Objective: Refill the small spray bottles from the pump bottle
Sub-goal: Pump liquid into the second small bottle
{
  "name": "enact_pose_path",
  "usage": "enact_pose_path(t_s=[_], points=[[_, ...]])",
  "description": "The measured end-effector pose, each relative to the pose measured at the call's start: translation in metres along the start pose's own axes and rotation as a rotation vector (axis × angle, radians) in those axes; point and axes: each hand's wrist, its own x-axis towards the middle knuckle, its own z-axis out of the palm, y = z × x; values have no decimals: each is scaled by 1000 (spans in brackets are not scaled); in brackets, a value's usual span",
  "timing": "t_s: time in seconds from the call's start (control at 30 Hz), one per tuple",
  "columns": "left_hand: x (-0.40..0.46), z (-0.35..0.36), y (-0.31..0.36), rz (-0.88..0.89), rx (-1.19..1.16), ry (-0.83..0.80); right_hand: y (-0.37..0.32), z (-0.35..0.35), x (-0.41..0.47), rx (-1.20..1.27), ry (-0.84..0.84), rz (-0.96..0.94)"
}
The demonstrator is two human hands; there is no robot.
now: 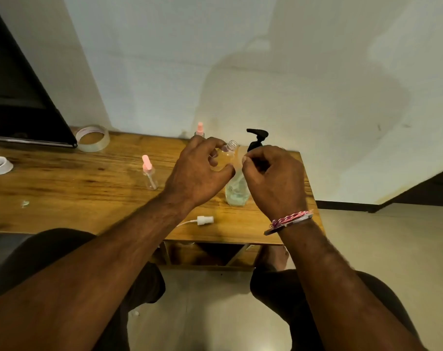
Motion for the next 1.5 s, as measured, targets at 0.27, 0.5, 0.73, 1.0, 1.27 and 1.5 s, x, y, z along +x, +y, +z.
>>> enact_pose_path(t_s=[0.27, 0.5, 0.73, 1.0, 1.27, 1.5], points=[[22, 22, 10, -85, 26, 21, 13, 3, 27, 188, 214, 133], [33, 40, 12, -81, -14, 16, 18, 17, 49, 581, 77, 429], [38, 38, 11, -10, -22, 11, 22, 27, 49, 634, -108, 520], [46, 34, 11, -14, -41, -31, 17, 32, 47, 667, -191, 575], [46, 33, 10, -5, -33, -61, 28, 36, 49, 656, -197, 559], [48, 41, 12, -5, -28, -39, 35, 49, 49, 740, -109, 535]])
